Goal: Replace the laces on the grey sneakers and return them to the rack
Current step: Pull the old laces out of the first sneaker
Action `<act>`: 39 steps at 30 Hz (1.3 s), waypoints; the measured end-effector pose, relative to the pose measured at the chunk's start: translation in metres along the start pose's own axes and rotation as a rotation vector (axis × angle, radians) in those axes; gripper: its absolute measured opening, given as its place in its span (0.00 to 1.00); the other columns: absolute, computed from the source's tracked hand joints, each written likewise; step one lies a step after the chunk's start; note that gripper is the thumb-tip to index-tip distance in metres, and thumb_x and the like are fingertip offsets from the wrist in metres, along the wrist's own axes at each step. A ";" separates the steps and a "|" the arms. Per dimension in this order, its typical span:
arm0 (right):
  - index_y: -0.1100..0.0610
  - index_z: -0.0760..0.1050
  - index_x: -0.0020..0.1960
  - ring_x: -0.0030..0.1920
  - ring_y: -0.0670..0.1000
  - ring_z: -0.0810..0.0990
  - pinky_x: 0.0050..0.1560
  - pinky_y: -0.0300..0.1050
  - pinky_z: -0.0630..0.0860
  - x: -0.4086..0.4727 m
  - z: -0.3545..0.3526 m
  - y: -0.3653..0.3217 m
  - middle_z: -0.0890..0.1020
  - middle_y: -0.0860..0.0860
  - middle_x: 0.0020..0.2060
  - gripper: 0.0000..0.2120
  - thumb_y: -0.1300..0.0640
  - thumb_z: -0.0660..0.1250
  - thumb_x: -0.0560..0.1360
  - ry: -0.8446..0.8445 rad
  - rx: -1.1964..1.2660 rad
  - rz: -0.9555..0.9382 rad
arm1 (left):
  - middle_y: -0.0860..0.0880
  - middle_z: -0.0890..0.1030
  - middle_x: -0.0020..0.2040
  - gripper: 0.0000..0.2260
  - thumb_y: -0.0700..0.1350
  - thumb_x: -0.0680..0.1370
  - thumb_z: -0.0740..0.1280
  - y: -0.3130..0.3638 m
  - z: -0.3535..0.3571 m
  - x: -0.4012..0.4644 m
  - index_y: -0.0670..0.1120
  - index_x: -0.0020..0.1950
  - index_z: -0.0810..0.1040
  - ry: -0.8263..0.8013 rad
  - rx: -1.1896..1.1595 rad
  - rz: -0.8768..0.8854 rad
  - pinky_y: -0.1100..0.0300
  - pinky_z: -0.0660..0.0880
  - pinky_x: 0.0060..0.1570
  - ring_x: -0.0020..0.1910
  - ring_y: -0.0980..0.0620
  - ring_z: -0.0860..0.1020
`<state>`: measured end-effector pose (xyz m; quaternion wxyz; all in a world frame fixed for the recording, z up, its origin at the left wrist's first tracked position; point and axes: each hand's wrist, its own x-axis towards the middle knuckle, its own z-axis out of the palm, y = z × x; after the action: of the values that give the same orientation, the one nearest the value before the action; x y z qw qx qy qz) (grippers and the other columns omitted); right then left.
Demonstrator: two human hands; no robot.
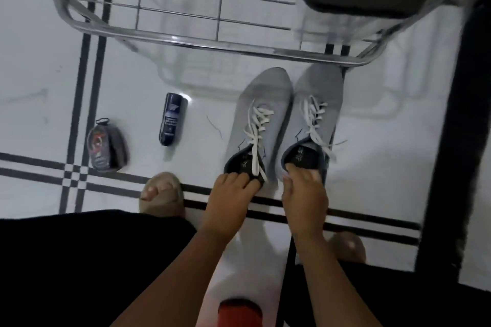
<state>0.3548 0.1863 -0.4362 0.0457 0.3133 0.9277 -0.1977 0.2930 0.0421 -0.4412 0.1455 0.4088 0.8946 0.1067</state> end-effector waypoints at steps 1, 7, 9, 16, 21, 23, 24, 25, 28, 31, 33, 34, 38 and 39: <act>0.59 0.81 0.52 0.45 0.60 0.80 0.38 0.48 0.78 0.001 0.013 0.003 0.83 0.56 0.41 0.15 0.68 0.73 0.67 0.042 0.004 -0.026 | 0.50 0.77 0.40 0.12 0.37 0.66 0.67 -0.001 0.012 0.003 0.49 0.47 0.78 0.046 -0.011 -0.007 0.57 0.63 0.43 0.38 0.47 0.74; 0.61 0.79 0.53 0.47 0.57 0.75 0.49 0.47 0.73 0.014 0.050 0.007 0.81 0.54 0.42 0.09 0.62 0.63 0.75 0.298 0.042 -0.136 | 0.51 0.79 0.44 0.13 0.37 0.67 0.69 0.009 0.044 0.013 0.50 0.49 0.79 0.273 -0.010 -0.100 0.56 0.66 0.49 0.43 0.47 0.76; 0.61 0.78 0.54 0.48 0.57 0.74 0.50 0.47 0.72 0.018 0.050 0.010 0.80 0.55 0.43 0.10 0.63 0.64 0.74 0.315 0.063 -0.144 | 0.52 0.79 0.44 0.13 0.38 0.68 0.68 0.010 0.046 0.013 0.50 0.49 0.79 0.292 -0.003 -0.117 0.57 0.66 0.50 0.43 0.48 0.76; 0.60 0.80 0.57 0.55 0.57 0.76 0.43 0.49 0.78 -0.009 0.021 0.006 0.82 0.55 0.46 0.14 0.66 0.68 0.72 0.094 0.090 -0.077 | 0.53 0.77 0.37 0.17 0.35 0.61 0.73 0.016 0.027 -0.017 0.51 0.43 0.77 0.154 -0.020 -0.145 0.58 0.70 0.46 0.38 0.49 0.75; 0.56 0.76 0.65 0.65 0.55 0.71 0.56 0.47 0.73 -0.048 0.006 -0.001 0.80 0.56 0.56 0.17 0.64 0.62 0.77 -0.033 0.106 0.075 | 0.52 0.76 0.30 0.16 0.36 0.57 0.77 0.026 0.027 -0.064 0.51 0.38 0.77 0.072 0.008 -0.142 0.60 0.69 0.33 0.30 0.49 0.74; 0.55 0.75 0.67 0.65 0.56 0.71 0.58 0.48 0.72 -0.066 0.002 -0.007 0.79 0.57 0.58 0.19 0.64 0.61 0.78 -0.122 0.080 0.129 | 0.51 0.77 0.30 0.15 0.37 0.57 0.76 0.030 0.030 -0.085 0.50 0.38 0.78 0.032 -0.009 -0.155 0.60 0.68 0.32 0.30 0.48 0.75; 0.55 0.75 0.66 0.64 0.57 0.72 0.58 0.48 0.72 -0.074 0.001 -0.010 0.79 0.56 0.58 0.18 0.63 0.60 0.78 -0.160 0.053 0.134 | 0.50 0.78 0.32 0.13 0.37 0.60 0.74 0.032 0.032 -0.093 0.50 0.39 0.79 0.001 -0.024 -0.157 0.59 0.68 0.33 0.32 0.46 0.77; 0.54 0.75 0.65 0.63 0.57 0.72 0.58 0.49 0.72 -0.084 -0.001 -0.014 0.79 0.55 0.58 0.17 0.62 0.60 0.77 -0.177 0.007 0.120 | 0.49 0.80 0.36 0.10 0.39 0.64 0.71 0.035 0.031 -0.101 0.49 0.43 0.80 -0.027 -0.044 -0.169 0.58 0.68 0.36 0.36 0.44 0.78; 0.55 0.77 0.59 0.57 0.57 0.75 0.54 0.50 0.71 -0.108 0.002 -0.022 0.78 0.53 0.55 0.15 0.63 0.62 0.74 -0.081 -0.095 0.017 | 0.48 0.82 0.46 0.12 0.49 0.73 0.59 0.044 0.020 -0.112 0.49 0.49 0.80 -0.051 -0.221 -0.319 0.57 0.70 0.42 0.46 0.45 0.78; 0.58 0.79 0.51 0.47 0.56 0.78 0.43 0.46 0.71 -0.118 0.000 -0.030 0.76 0.53 0.53 0.08 0.61 0.62 0.76 -0.067 -0.019 -0.087 | 0.48 0.81 0.47 0.09 0.44 0.76 0.59 0.039 0.000 -0.112 0.49 0.49 0.79 0.100 -0.367 -0.634 0.59 0.68 0.40 0.47 0.45 0.79; 0.58 0.79 0.50 0.46 0.55 0.78 0.40 0.44 0.69 -0.118 -0.002 -0.032 0.74 0.52 0.53 0.09 0.57 0.61 0.78 -0.146 -0.051 -0.114 | 0.48 0.80 0.50 0.09 0.41 0.76 0.60 0.021 -0.004 -0.107 0.48 0.53 0.77 0.184 -0.448 -0.778 0.58 0.72 0.43 0.48 0.45 0.78; 0.58 0.79 0.50 0.48 0.55 0.78 0.40 0.43 0.67 -0.117 -0.003 -0.033 0.75 0.53 0.52 0.10 0.55 0.61 0.79 -0.188 -0.071 -0.120 | 0.47 0.80 0.53 0.11 0.41 0.76 0.61 0.011 -0.002 -0.103 0.47 0.57 0.76 0.162 -0.510 -0.802 0.55 0.75 0.46 0.51 0.45 0.78; 0.59 0.78 0.52 0.50 0.56 0.80 0.40 0.43 0.68 -0.115 0.007 -0.034 0.80 0.55 0.50 0.13 0.49 0.67 0.76 -0.374 -0.120 -0.047 | 0.44 0.75 0.62 0.18 0.44 0.74 0.67 0.003 0.012 -0.095 0.48 0.64 0.73 -0.081 -0.644 -0.732 0.52 0.74 0.57 0.59 0.44 0.75; 0.59 0.78 0.53 0.51 0.56 0.80 0.40 0.43 0.68 -0.115 0.010 -0.032 0.81 0.55 0.50 0.14 0.49 0.67 0.76 -0.412 -0.138 -0.028 | 0.45 0.74 0.62 0.19 0.45 0.74 0.68 0.006 0.016 -0.095 0.49 0.64 0.72 -0.083 -0.631 -0.714 0.53 0.74 0.56 0.59 0.45 0.75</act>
<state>0.4267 0.0943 -0.4108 0.2530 0.2495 0.9144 -0.1941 0.3619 -0.0258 -0.4382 0.3257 0.0157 0.8964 0.3001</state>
